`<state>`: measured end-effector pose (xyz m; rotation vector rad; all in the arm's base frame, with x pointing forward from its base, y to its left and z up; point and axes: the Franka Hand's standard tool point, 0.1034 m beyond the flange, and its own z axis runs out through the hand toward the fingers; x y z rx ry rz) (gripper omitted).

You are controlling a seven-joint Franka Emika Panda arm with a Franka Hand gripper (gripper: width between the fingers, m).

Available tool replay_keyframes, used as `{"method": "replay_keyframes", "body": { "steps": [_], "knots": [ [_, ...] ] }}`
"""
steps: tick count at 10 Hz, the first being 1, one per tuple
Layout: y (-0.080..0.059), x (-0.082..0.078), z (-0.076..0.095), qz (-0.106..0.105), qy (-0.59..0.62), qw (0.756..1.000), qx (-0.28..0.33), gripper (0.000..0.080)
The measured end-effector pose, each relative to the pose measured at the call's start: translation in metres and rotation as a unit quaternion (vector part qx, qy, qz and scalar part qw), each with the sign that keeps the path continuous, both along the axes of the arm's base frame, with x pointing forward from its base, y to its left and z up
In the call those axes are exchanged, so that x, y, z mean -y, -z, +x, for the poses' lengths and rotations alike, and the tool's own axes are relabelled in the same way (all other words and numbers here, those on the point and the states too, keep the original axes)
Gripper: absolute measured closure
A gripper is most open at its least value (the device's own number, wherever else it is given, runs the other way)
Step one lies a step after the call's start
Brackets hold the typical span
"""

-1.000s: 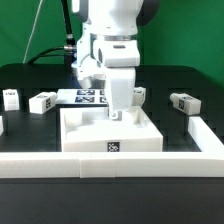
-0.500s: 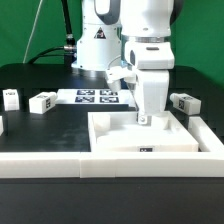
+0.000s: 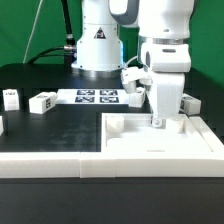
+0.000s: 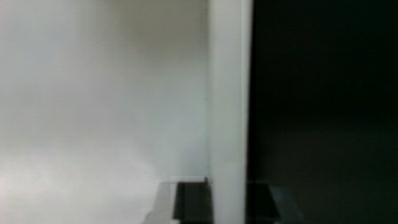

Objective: Assemble one leg

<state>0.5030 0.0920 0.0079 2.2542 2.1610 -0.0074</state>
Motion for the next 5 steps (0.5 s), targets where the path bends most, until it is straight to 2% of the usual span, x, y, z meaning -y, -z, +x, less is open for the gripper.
{"method": "replay_keyframes", "body": {
  "steps": [4, 5],
  "knots": [
    [0.0001, -0.002, -0.0001, 0.0, 0.0, 1.0, 0.001, 0.0741],
    [0.0002, -0.002, -0.0001, 0.0, 0.0, 1.0, 0.001, 0.0559]
  ]
}}
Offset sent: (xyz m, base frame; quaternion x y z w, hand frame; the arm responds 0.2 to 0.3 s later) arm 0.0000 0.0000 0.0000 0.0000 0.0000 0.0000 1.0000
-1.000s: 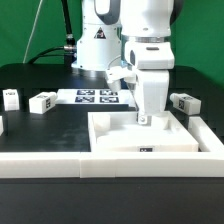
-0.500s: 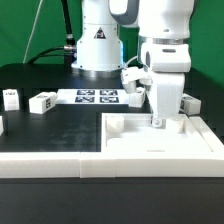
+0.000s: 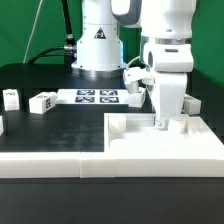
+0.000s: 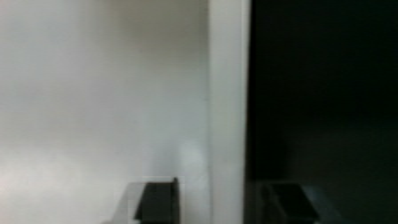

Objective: Assemble one leg

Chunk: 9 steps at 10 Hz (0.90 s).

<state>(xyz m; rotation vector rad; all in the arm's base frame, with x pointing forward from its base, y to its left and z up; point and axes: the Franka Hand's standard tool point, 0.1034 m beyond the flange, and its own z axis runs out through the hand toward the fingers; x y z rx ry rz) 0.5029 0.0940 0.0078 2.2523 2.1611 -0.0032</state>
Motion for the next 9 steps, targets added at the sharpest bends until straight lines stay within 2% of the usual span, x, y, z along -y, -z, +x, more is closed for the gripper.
{"method": "replay_keyframes", "body": {
  "steps": [1, 2, 3, 4, 5, 7, 8, 9],
  "knots": [
    [0.0, 0.0, 0.0, 0.0, 0.0, 1.0, 0.0, 0.0412],
    [0.0, 0.0, 0.0, 0.0, 0.0, 1.0, 0.0, 0.0412],
    [0.0, 0.0, 0.0, 0.0, 0.0, 1.0, 0.0, 0.0238],
    [0.0, 0.0, 0.0, 0.0, 0.0, 1.0, 0.0, 0.0238],
    [0.0, 0.0, 0.0, 0.0, 0.0, 1.0, 0.0, 0.0168],
    [0.0, 0.0, 0.0, 0.0, 0.0, 1.0, 0.0, 0.0155],
    [-0.003, 0.0, -0.002, 0.0, 0.004, 1.0, 0.001, 0.0151],
    [-0.014, 0.0, -0.008, -0.002, 0.012, 1.0, 0.005, 0.0151]
  ]
}}
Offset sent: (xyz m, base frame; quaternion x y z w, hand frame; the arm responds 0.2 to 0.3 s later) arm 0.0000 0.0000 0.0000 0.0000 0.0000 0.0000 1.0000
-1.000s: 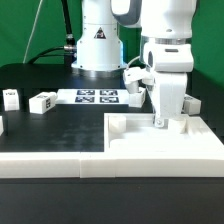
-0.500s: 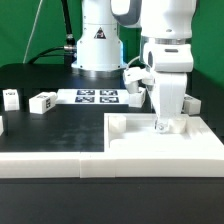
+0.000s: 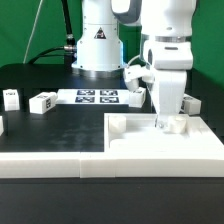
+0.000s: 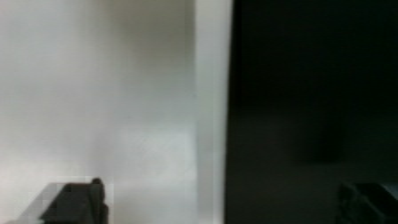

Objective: Assemble one leg

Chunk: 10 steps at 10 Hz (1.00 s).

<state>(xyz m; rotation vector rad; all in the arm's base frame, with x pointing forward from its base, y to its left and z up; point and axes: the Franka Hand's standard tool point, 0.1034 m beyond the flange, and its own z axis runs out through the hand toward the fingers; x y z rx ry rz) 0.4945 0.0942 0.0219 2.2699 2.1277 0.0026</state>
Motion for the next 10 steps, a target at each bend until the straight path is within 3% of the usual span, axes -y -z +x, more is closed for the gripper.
{"method": "replay_keyframes", "body": {
  "steps": [2, 4, 5, 7, 10],
  "knots": [
    [-0.028, -0.004, -0.014, -0.006, 0.035, 0.999, 0.009, 0.0151],
    [-0.043, -0.016, -0.033, -0.008, 0.085, 0.996, 0.013, 0.0151],
    [-0.044, -0.023, -0.04, -0.007, 0.105, 0.994, 0.012, 0.0151],
    [-0.043, -0.02, -0.038, -0.007, 0.105, 0.994, 0.011, 0.0151],
    [-0.041, -0.025, -0.041, 0.004, 0.244, 0.97, 0.01, 0.0151]
  ]
}}
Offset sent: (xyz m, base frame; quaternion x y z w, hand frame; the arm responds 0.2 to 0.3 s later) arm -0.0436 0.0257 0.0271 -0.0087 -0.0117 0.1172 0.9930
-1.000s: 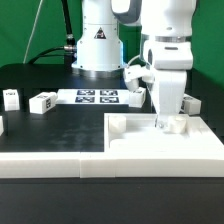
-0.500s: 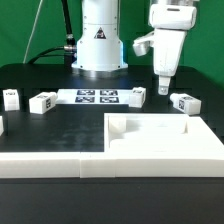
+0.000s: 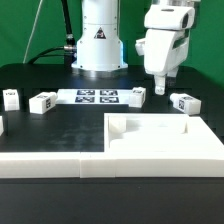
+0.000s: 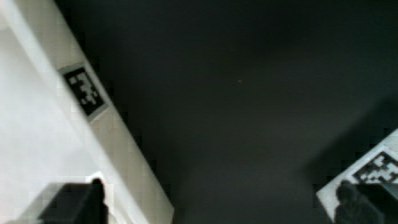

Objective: Assemble one leg

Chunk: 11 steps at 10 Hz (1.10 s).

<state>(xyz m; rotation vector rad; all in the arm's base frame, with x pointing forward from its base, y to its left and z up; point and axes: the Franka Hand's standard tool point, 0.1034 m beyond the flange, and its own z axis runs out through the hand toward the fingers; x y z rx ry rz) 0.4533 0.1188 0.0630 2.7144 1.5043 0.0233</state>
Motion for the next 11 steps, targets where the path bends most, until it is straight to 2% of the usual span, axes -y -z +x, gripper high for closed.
{"method": "replay_keyframes", "body": {
  "steps": [1, 2, 4, 5, 6, 7, 8, 9, 10, 11],
  "knots": [
    [0.006, -0.009, -0.013, 0.015, 0.098, 0.995, 0.003, 0.0151],
    [0.01, -0.023, -0.025, 0.022, 0.161, 0.987, 0.002, 0.0151],
    [0.014, -0.047, -0.036, 0.031, 0.272, 0.962, -0.008, 0.0151],
    [0.015, -0.058, -0.041, 0.034, 0.304, 0.952, -0.013, 0.0151],
    [0.017, -0.065, -0.043, 0.037, 0.288, 0.957, -0.013, 0.0151],
    [0.018, -0.062, -0.045, 0.026, 0.286, 0.958, -0.023, 0.0151],
    [0.017, -0.063, -0.044, 0.026, 0.286, 0.958, -0.023, 0.0151],
    [0.018, -0.06, -0.046, 0.01, 0.286, 0.958, -0.037, 0.0151],
    [0.019, -0.058, -0.051, -0.021, 0.288, 0.955, -0.065, 0.0151],
    [0.022, -0.063, -0.054, -0.054, 0.287, 0.952, -0.096, 0.0151]
  ]
}}
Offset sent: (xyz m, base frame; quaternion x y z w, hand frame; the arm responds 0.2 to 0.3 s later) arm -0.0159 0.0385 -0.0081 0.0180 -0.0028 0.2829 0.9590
